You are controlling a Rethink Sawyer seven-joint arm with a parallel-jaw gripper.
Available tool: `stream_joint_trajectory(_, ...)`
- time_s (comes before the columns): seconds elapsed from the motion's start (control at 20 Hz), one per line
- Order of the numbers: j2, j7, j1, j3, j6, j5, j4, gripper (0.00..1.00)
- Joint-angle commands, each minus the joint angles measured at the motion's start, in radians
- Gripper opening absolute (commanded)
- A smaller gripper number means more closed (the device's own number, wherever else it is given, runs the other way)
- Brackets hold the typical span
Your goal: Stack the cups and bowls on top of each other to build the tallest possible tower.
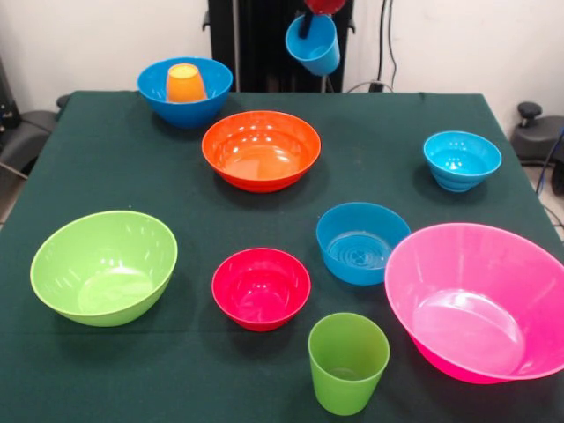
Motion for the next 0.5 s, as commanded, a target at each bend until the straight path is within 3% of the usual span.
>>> stream_joint_trajectory(0.05,-0.013,-0.068,-0.056,0.124,-0.082,-0.113,0.064,0.0)
stream_joint_trajectory(0.5,-0.029,-0.043,-0.073,0.144,-0.038,-0.156,0.04,0.0)
